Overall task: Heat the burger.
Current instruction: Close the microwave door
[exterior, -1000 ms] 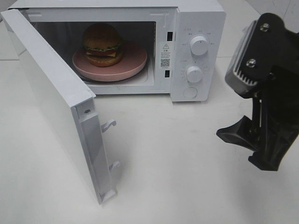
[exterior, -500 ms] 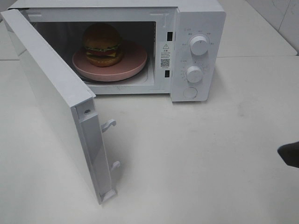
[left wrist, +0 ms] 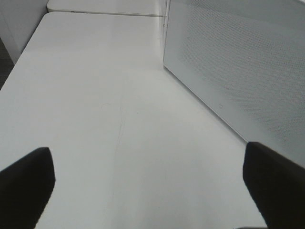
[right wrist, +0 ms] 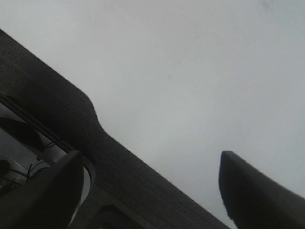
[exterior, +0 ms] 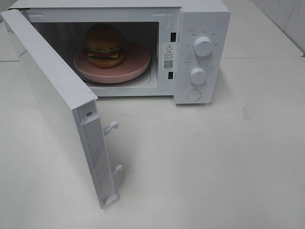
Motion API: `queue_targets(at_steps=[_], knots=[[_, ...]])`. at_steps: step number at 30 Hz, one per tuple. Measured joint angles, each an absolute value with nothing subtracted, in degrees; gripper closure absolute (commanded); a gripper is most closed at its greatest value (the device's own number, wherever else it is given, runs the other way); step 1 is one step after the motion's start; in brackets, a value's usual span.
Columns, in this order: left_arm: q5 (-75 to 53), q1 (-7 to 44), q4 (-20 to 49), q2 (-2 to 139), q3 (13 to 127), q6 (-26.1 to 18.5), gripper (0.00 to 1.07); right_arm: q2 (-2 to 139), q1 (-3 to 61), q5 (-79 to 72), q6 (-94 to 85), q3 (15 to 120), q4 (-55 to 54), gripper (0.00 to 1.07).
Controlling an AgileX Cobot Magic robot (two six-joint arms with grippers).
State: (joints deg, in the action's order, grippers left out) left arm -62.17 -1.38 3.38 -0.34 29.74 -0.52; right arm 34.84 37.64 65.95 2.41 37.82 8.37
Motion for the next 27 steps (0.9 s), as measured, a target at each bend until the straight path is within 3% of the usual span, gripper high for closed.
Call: queue_targets(at_steps=[6, 13, 19, 21, 27], knots=[[-62.17, -1.38, 3.38, -0.34, 29.74, -0.52, 0.07, 28.02, 36.84, 66.52, 4.13, 37.82, 8.19, 0.31], [-62.17, -1.38, 3.38, -0.34, 29.74, -0.52, 0.07, 19.71, 26.81, 66.35, 4.41, 37.82, 8.14, 0.31], [-62.17, -1.38, 3.38, -0.34, 29.74, -0.52, 0.07, 16.1, 22.29, 65.83, 4.41, 37.82, 7.1, 0.31], [-62.17, -1.38, 3.38, -0.34, 29.74, -0.52, 0.07, 12.55, 17.25, 63.77, 4.41, 35.98, 5.61, 0.31], [-62.17, -1.38, 3.38, -0.34, 29.74, -0.52, 0.07, 6.47, 11.29, 60.16, 4.35, 30.42, 3.38, 0.31]])
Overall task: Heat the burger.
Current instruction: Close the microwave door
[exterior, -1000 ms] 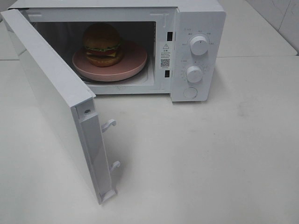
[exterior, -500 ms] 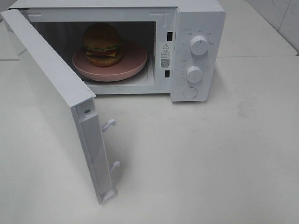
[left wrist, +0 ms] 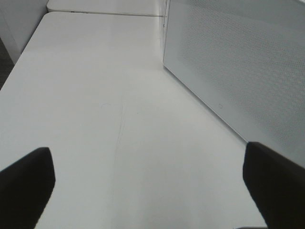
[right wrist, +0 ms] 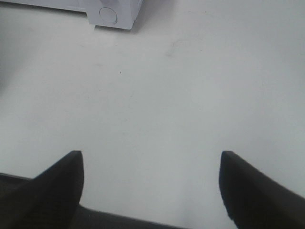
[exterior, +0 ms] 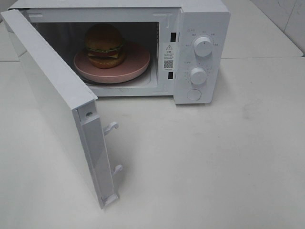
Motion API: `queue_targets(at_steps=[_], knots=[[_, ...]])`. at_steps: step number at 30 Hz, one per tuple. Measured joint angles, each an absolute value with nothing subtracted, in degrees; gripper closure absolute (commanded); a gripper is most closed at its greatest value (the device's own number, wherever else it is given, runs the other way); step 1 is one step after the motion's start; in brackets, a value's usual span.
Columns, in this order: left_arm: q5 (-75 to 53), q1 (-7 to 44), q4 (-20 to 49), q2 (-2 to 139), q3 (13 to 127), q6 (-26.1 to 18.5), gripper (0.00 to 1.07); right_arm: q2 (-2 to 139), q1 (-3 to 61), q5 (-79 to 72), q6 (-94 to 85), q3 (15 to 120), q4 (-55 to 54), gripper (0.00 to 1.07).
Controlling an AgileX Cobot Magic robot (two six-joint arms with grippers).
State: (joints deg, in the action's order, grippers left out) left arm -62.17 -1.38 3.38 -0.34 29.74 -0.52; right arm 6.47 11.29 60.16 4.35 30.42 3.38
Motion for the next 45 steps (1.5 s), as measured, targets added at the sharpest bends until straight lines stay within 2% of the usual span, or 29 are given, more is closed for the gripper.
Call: queue_targets(at_steps=[9, 45], knots=[[-62.17, -1.38, 3.38, -0.34, 29.74, -0.52, 0.07, -0.23, 4.98, 57.52, 4.24, 28.53, 1.2, 0.31], [-62.17, -1.38, 3.38, -0.34, 29.74, -0.52, 0.07, -0.23, 4.81, 57.52, 4.24, 28.53, 0.8, 0.32]])
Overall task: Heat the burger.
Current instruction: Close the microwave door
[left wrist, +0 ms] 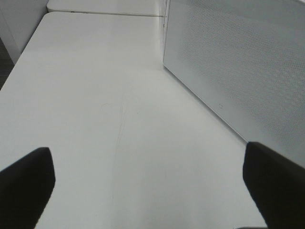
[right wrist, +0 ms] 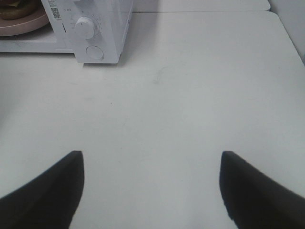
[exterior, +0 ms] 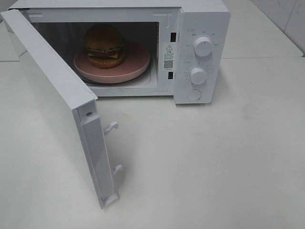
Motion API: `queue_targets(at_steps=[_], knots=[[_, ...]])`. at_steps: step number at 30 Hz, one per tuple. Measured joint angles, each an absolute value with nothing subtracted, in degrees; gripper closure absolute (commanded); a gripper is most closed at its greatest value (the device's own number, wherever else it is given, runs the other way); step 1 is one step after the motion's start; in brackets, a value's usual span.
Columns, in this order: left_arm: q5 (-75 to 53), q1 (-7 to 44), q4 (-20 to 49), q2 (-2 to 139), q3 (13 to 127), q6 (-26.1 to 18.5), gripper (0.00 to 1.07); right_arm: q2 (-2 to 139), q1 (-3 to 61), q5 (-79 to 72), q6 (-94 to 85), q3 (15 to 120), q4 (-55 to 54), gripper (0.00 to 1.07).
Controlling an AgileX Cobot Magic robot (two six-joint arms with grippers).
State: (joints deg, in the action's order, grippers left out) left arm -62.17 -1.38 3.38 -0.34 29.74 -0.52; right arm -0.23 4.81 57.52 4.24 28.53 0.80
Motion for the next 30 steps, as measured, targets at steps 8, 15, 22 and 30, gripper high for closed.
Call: queue_targets(at_steps=[8, 15, 22, 30], knots=[[-62.17, -1.38, 3.38, -0.34, 29.74, -0.52, 0.07, -0.23, 4.81, 57.52, 4.24, 28.53, 0.8, 0.32], [-62.17, -1.38, 3.5, -0.34, 29.74, -0.52, 0.07, -0.23, 4.81, 57.52, 4.24, 28.53, 0.8, 0.32], [-60.1, -1.38, 3.95, 0.29, 30.54, -0.46, 0.14, -0.23, 4.81, 57.52, 4.24, 28.53, 0.8, 0.32], [-57.12, -1.38, 3.95, 7.16, 30.77, -0.46, 0.43, -0.23, 4.81, 57.52, 4.24, 28.53, 0.8, 0.32]])
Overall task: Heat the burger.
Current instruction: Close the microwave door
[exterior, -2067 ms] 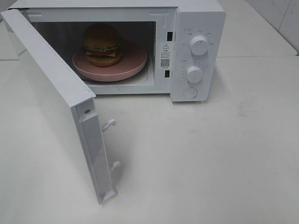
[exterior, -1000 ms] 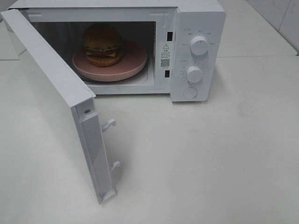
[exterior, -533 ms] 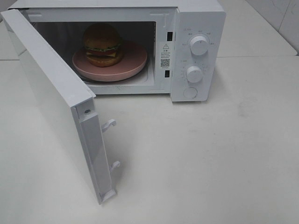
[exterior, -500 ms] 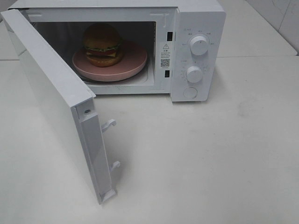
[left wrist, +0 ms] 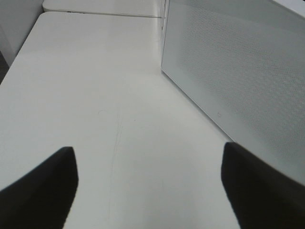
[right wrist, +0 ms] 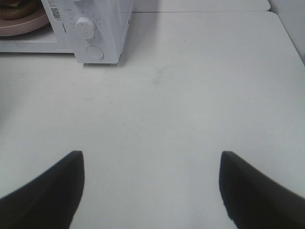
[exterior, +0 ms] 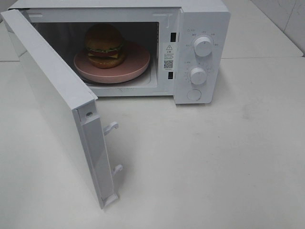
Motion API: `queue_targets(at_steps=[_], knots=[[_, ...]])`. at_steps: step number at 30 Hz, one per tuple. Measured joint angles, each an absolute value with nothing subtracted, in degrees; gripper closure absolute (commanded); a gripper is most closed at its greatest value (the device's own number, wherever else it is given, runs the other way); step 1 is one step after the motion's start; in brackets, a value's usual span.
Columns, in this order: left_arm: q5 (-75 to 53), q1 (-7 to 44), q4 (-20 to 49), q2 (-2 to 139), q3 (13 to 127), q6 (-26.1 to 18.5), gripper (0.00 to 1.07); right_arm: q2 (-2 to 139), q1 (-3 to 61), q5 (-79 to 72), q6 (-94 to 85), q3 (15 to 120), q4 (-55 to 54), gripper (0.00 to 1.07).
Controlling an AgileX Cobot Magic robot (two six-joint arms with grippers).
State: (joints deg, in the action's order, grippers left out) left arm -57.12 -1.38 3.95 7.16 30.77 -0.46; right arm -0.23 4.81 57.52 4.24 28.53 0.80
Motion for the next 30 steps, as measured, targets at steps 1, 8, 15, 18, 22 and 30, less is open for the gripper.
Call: queue_targets(at_steps=[1, 8, 15, 18, 22, 30], knots=[[-55.63, -1.38, 3.95, 9.0, 30.77, -0.46, 0.52, -0.23, 4.81, 57.52, 4.24, 28.53, 0.8, 0.32], [-46.29, -1.38, 3.95, 12.78, 28.13, -0.46, 0.9, -0.23, 4.81, 57.52, 4.24, 28.53, 0.8, 0.32], [-37.87, -1.38, 3.95, 16.27, 23.95, -0.46, 1.07, -0.23, 4.81, 57.52, 4.24, 28.53, 0.8, 0.32], [-32.77, -1.38, 3.95, 18.62, 22.06, -0.46, 1.07, -0.23, 4.81, 57.52, 4.24, 28.53, 0.8, 0.32], [-24.24, -1.38, 4.07, 22.12, 20.0, -0.46, 1.07, -0.23, 4.81, 57.52, 4.24, 28.53, 0.8, 0.32], [-9.45, -1.38, 5.79, 31.86, 16.84, -0.46, 1.07, -0.23, 4.81, 57.52, 4.24, 28.53, 0.8, 0.32]])
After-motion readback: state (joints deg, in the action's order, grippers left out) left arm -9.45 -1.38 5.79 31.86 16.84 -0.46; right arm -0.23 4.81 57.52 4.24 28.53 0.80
